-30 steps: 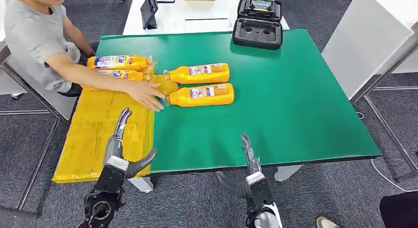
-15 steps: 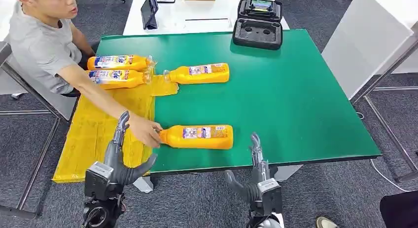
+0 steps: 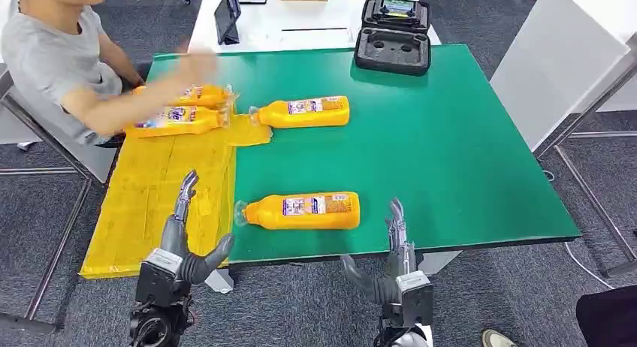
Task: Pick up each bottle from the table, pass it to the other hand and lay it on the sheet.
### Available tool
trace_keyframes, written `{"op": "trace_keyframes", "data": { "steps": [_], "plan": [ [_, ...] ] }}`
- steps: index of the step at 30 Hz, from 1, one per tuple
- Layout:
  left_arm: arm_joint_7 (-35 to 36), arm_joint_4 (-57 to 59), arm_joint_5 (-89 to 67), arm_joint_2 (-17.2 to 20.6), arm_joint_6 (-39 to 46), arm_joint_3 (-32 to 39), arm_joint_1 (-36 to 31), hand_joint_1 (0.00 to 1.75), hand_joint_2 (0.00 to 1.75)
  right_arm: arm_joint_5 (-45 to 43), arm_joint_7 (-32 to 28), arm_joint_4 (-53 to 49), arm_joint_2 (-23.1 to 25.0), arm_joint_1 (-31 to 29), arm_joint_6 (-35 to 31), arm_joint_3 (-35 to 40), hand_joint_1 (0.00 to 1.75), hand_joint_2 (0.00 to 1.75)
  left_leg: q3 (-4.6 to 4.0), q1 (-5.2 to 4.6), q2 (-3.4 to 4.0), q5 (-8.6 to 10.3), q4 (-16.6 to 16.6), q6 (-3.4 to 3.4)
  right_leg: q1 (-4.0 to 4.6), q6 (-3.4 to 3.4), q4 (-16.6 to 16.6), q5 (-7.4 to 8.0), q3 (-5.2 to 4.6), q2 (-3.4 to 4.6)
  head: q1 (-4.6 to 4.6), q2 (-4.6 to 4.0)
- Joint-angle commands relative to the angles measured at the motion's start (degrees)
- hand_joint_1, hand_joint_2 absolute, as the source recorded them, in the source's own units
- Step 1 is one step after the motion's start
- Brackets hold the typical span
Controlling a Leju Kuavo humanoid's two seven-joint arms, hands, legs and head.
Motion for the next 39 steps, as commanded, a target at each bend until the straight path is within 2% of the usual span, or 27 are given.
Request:
{"op": "trace_keyframes", "data": {
  "steps": [1, 8, 9, 33, 34, 37, 38, 39],
  "plan": [
    [1.05, 5.39, -2.25, 0.17, 0.94, -1.99, -2.81, 0.0, 0.0, 2.98, -0.48, 1.17, -2.04, -1.38, -2.29, 1.55, 0.0, 1.75, 0.22, -0.02, -0.02, -0.02, -0.09, -0.01, -0.01, 0.01, -0.09, -0.04, 0.23, -0.08, 0.0, 0.0],
    [0.34, 7.64, -1.84, 0.18, 0.79, -1.84, -4.46, 0.0, 0.0, 3.1, -0.48, 0.64, -1.48, -1.78, -2.66, 0.93, 0.0, 1.75, 0.33, -0.03, -0.01, -0.06, -0.11, -0.01, -0.01, 0.01, -0.1, -0.07, 0.34, -0.09, 0.0, 0.0],
    [0.34, 7.74, -1.85, 0.05, 0.78, -1.82, -4.76, 0.0, 1.75, 3.1, -0.48, 0.7, -1.41, -1.97, -2.67, 0.85, 0.0, 1.75, 0.22, -0.02, -0.03, -0.03, -0.07, -0.01, -0.01, 0.01, -0.06, -0.05, 0.23, -0.09, -0.02, 0.0],
    [0.63, 7.99, -1.42, -0.52, 0.45, -1.59, -5.4, 0.0, 1.75, 3.23, -0.48, 0.85, -1.3, -2.1, -2.77, 0.42, 0.0, 1.75, 0.21, -0.02, 0.0, -0.03, -0.07, -0.01, -0.01, 0.01, -0.06, -0.04, 0.22, -0.07, -0.02, 0.0],
    [0.63, 8.0, -1.42, -0.54, 0.46, -1.55, -5.3, 0.0, 0.0, 4.16, -0.48, 0.59, -1.44, -2.0, -3.14, 0.48, 0.0, 1.75, 0.16, -0.02, -0.01, -0.02, -0.06, -0.01, -0.01, 0.01, -0.05, -0.03, 0.17, -0.07, 0.0, 0.0],
    [0.17, 8.58, -3.06, -0.17, 1.21, -1.96, -5.2, 0.0, 0.0, 8.05, -0.48, 0.14, -1.84, -1.86, -4.89, 0.8, 0.0, 1.75, 0.19, -0.02, 0.0, -0.03, -0.06, -0.01, -0.01, 0.0, -0.06, -0.04, 0.2, -0.06, 0.0, 0.0],
    [0.14, 8.76, -4.06, -0.14, 1.87, -2.07, -5.17, 0.0, 1.75, 9.38, -0.48, 0.36, -1.94, -1.89, -5.36, 0.78, 0.0, 1.75, 0.25, -0.03, 0.01, -0.05, -0.08, -0.01, -0.02, 0.01, -0.08, -0.06, 0.26, -0.07, 0.0, 0.0],
    [0.18, 9.14, -6.26, -0.07, 3.33, -2.24, -5.21, 0.0, 1.75, 11.68, -0.48, 0.56, -2.32, -2.08, -6.11, 0.65, 0.0, 1.75, 0.35, -0.03, 0.0, -0.08, -0.1, -0.01, -0.02, 0.01, -0.09, -0.09, 0.36, -0.09, -0.02, 0.0]
  ]
}}
